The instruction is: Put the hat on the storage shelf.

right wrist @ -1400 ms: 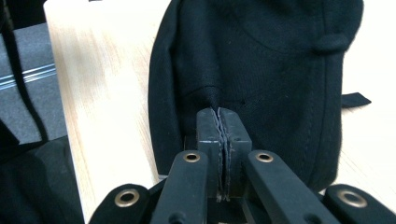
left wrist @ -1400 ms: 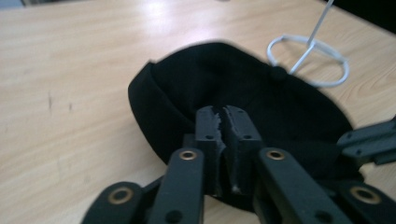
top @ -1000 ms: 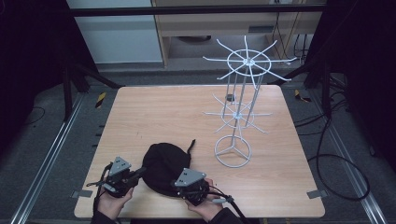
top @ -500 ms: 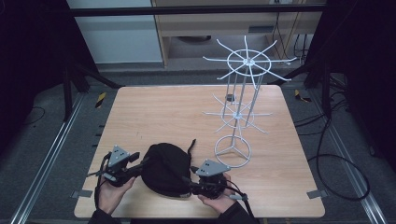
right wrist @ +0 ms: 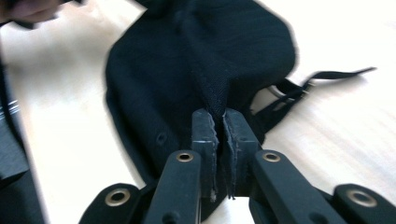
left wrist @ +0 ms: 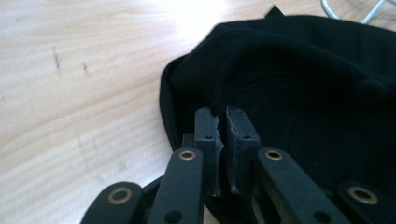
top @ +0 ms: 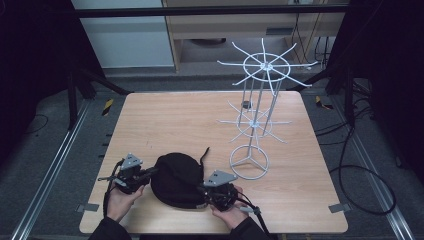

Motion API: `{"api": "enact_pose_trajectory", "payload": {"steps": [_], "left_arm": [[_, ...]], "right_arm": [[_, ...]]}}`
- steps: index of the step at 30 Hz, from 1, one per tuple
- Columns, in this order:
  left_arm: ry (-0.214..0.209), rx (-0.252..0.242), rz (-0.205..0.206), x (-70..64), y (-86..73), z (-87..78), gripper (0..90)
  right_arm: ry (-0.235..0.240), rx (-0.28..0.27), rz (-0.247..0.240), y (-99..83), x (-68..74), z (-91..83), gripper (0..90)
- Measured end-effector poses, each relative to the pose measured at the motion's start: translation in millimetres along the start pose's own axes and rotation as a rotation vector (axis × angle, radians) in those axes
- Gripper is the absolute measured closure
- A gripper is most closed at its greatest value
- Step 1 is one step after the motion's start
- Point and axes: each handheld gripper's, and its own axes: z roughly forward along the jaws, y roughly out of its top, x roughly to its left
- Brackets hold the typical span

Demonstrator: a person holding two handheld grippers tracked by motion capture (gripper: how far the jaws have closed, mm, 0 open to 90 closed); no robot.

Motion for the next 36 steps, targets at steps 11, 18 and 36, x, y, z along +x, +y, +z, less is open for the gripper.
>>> {"api": "enact_pose_trajectory", "payload": {"steps": [11, 18, 36], "left_arm": [[0.016, 0.0, 0.011, -28.2, -32.5, -38.1, 80.9], [0.037, -0.093, 0.054, -26.2, -23.4, -50.8, 58.3], [-0.07, -0.104, 0.201, -29.5, 40.7, -16.1, 36.3]], "right_arm": [[-0.09, -0.06, 0.042, 14.2, -25.3, 21.7, 84.1], [-0.104, -0.121, 0.05, 15.6, -29.8, 13.0, 68.6], [-0.221, -0.152, 0.132, -34.7, -71.8, -87.6, 46.2]]}}
